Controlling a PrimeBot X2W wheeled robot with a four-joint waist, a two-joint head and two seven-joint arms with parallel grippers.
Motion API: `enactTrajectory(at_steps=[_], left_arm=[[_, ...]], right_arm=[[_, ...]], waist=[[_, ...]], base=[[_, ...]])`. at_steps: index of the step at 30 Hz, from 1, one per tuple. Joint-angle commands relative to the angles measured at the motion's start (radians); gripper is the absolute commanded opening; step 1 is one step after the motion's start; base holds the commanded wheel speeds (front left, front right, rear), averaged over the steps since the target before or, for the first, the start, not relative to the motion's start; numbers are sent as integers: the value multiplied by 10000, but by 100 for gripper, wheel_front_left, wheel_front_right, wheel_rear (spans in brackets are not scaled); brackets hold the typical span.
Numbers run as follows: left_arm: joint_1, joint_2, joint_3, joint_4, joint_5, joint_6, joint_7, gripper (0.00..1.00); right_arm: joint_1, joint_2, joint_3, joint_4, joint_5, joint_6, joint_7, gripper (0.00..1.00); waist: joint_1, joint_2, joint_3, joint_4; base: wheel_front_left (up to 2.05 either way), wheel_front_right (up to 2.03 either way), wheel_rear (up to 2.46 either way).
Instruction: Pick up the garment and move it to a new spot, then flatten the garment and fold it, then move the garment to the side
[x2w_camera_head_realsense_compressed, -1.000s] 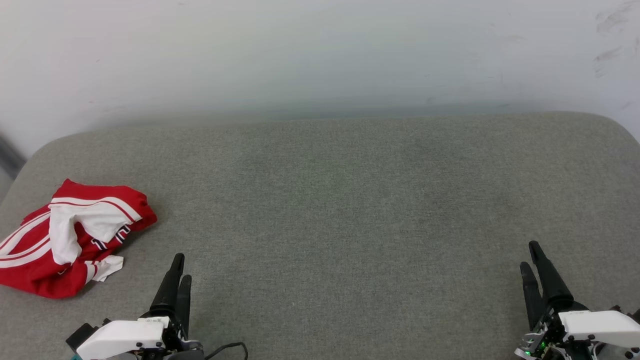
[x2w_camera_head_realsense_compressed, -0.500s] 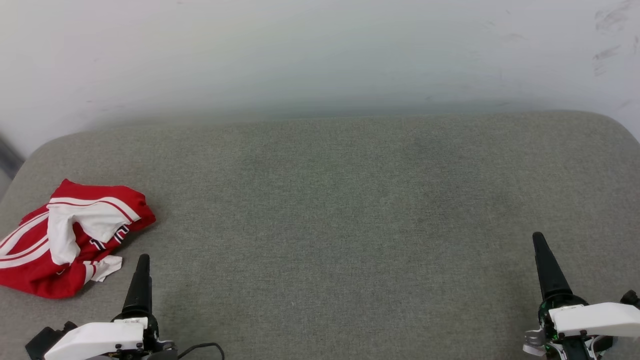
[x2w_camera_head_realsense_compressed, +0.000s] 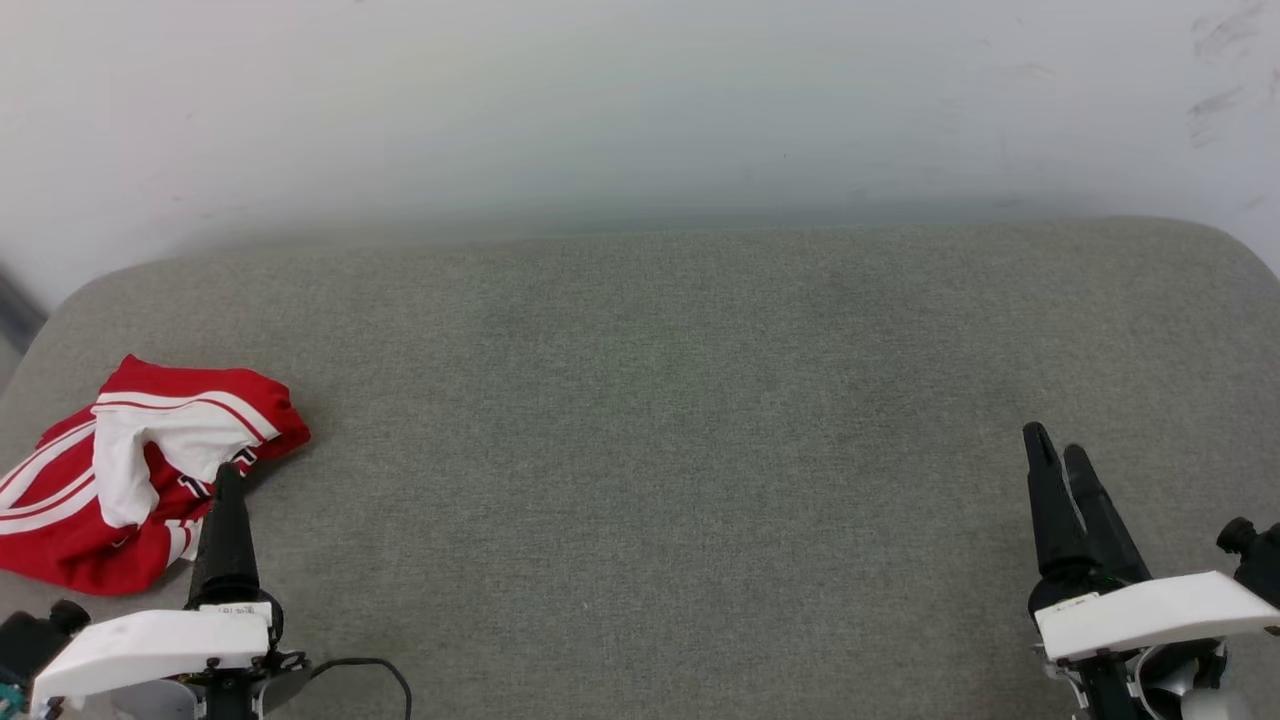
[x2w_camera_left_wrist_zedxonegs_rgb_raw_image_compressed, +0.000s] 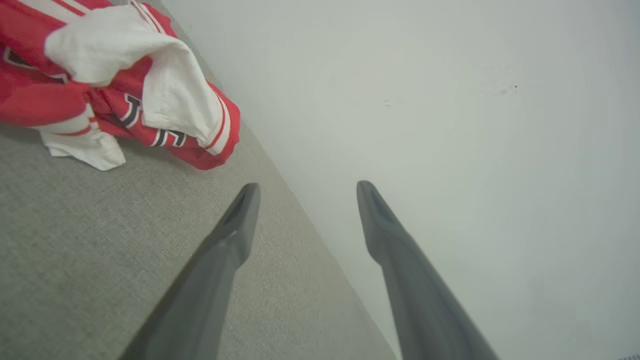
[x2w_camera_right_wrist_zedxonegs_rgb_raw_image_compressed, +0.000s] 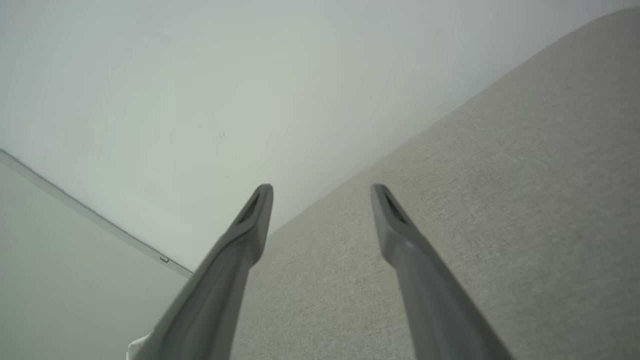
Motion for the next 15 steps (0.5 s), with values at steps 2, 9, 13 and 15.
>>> enactTrajectory(at_steps=[2,9,13,15], left_arm=[[-47,44,-110,-615,754,282,-125,100],[157,48,-1048,-1768,3061,1666,-358,100],[239,50,-1758,-2071,4291,2156,-483,100],[274,56,-2098,-2187,4883,2341,-546,100]], right_arm=[[-211,-26,107,-397,-710,14,-137,100],[-240,-28,371,-908,-2456,16,-372,100],[-224,-29,497,-1058,-3251,17,-496,100],[-204,-29,553,-1099,-3625,17,-562,100]], waist=[[0,0,16,3],[0,0,77,10],[0,0,90,8],[0,0,98,9]], base=[[0,0,0],[0,0,0],[0,0,0],[0,0,0]])
